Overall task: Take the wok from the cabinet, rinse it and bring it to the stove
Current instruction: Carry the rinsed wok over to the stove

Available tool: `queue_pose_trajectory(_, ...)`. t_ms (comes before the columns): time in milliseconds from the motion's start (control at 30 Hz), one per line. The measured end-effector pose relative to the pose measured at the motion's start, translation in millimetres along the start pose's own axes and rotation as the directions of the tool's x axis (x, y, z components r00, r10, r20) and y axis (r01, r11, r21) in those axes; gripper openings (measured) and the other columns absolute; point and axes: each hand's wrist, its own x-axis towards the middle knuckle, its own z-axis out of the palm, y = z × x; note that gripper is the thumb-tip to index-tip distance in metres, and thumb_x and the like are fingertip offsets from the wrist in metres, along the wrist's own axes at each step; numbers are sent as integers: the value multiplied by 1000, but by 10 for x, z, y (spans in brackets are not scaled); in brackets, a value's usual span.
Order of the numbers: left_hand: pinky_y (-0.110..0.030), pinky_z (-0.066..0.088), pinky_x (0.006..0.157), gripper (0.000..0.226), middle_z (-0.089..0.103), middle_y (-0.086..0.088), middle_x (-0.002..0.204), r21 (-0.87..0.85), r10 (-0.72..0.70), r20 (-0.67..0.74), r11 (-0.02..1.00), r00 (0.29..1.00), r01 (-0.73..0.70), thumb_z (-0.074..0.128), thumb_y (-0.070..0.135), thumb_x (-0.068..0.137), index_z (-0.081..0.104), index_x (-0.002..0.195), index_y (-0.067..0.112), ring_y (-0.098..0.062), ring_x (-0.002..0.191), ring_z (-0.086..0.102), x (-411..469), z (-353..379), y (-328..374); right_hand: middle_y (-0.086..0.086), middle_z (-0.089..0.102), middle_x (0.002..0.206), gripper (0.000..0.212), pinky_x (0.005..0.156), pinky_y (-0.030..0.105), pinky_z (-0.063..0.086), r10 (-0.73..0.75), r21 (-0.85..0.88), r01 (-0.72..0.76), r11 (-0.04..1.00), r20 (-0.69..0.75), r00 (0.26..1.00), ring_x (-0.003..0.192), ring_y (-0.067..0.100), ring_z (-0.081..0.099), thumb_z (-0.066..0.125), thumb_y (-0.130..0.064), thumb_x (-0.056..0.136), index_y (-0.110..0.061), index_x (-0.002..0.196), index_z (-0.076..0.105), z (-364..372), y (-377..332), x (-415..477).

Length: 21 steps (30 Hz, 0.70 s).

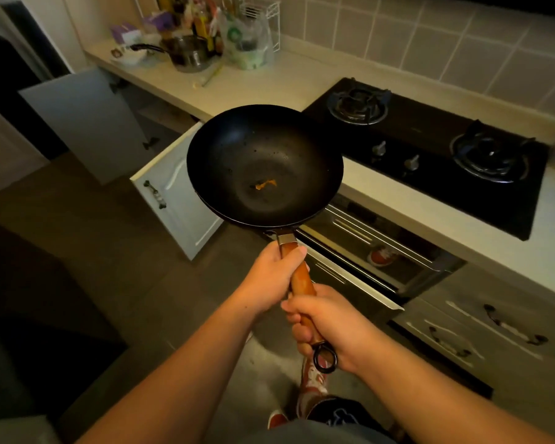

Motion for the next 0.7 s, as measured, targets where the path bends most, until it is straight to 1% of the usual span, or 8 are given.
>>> queue_pose_trajectory(100,-22,56,67,34,69,5,76,4,8,-25,1000,1000,-8,56,38,96,59,112,8,-7,69,66,303,-200,95,1,48,54,19,35,22,41,-8,-11,9,1000,27,1000,38,10,46,57,-4,90,-11,73,53,7,-198,343)
queue_pose_trajectory(200,-17,54,62,35,66,1,77,30,34,-34,999,999,-33,54,35,98,58,112,4,-5,66,64,679,-397,250,0,51,56,15,37,24,42,9,-39,-8,999,22,1000,40,10,47,60,-8,89,-13,76,55,-32,-447,771)
queue_pose_trajectory(233,-18,54,63,36,65,-2,78,41,39,-40,998,998,-38,53,35,98,58,111,2,-7,67,63,819,-458,309,0,51,56,15,37,24,42,11,-54,-10,998,19,1000,40,10,48,60,-9,88,-14,74,56,-55,-540,929)
queue_pose_trajectory(300,-26,53,69,35,61,-9,82,61,62,-39,996,997,-60,51,35,99,58,105,1,-15,71,60,1114,-560,444,0,49,55,18,37,24,42,4,-78,-1,997,38,999,40,10,47,60,-9,86,-15,70,56,-99,-748,1226)
queue_pose_trajectory(333,-28,52,70,32,60,-11,83,59,69,-40,996,997,-67,50,35,100,58,101,4,-17,72,59,1258,-607,510,0,49,55,19,37,24,42,7,-80,-2,997,52,999,40,10,47,60,-9,86,-15,69,56,-113,-863,1364)
queue_pose_trajectory(400,-26,52,68,23,61,-8,82,32,54,-49,998,997,-52,51,34,100,57,97,11,-12,69,60,1549,-703,627,1,48,58,18,37,24,42,13,-55,-9,998,80,997,42,11,47,58,-8,88,-14,71,55,-144,-1090,1612)
queue_pose_trajectory(533,-19,52,60,20,64,-1,76,7,26,-81,1000,996,-26,53,34,99,56,96,14,-6,63,62,2042,-874,798,1,47,57,18,36,23,40,12,-36,-9,999,99,995,41,10,46,56,-5,89,-14,74,53,-170,-1479,2010)
queue_pose_trajectory(700,-20,52,60,19,66,7,68,20,36,-107,999,994,-34,55,37,96,58,87,20,-6,62,61,2492,-1121,979,-1,47,52,21,36,24,40,58,-77,-53,996,66,996,39,10,44,55,-4,90,-12,72,51,-115,-1846,2439)
